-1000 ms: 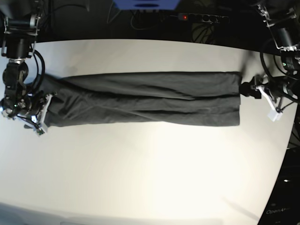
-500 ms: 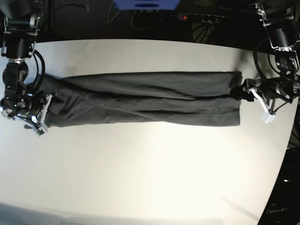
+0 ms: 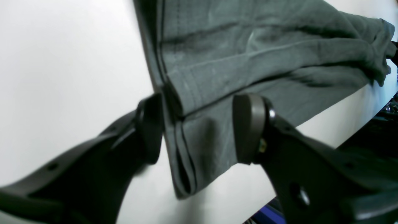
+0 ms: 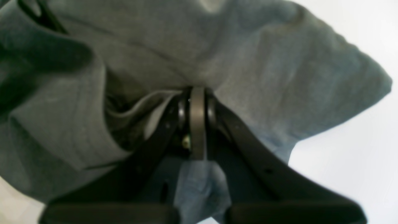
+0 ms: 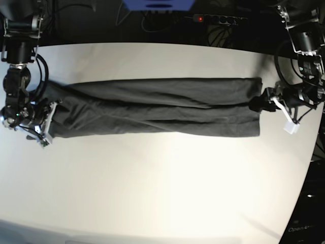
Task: Fold the T-shirt properly
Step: 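Pull the left gripper's held end outward to tension the strip, then lift the strip end with the left gripper and carry it toward the right gripper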
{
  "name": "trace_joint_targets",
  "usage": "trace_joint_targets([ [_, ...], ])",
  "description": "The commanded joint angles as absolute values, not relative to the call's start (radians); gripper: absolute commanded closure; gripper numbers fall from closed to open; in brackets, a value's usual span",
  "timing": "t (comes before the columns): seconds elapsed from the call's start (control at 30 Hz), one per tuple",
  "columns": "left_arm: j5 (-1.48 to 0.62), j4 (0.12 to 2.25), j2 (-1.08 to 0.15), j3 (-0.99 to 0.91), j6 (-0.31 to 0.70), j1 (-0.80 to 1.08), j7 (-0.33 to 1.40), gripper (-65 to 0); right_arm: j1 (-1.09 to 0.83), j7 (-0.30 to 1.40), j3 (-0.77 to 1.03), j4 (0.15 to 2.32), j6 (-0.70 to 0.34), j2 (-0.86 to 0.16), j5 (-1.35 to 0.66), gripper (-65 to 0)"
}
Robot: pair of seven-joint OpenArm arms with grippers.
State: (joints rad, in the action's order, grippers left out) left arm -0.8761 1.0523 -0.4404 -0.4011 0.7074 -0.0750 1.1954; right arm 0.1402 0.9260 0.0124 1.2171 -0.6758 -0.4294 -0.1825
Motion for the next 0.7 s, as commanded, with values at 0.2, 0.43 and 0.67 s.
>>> trace_joint_targets([
  [0.2, -0.742, 0.981, -0.449, -0.305, 0.698, -0.159, 1.227, -34.7, 0.125, 0.960, -0.004, 1.204, -0.698, -0.417, -0.199, -1.5],
  [0.43, -0.644, 0.875, -0.418, -0.252, 0.698, -0.216, 1.219, -34.7, 0.125, 0.960, -0.004, 1.204, -0.698, -0.415, -0.199, -1.5],
  [0.67, -0.506, 0.868, -0.343, -0.251, 0.698, -0.260, 1.247, -33.8, 0.127, 0.960, -0.004, 1.204, -0.698, -0.414, -0.199, -1.5],
])
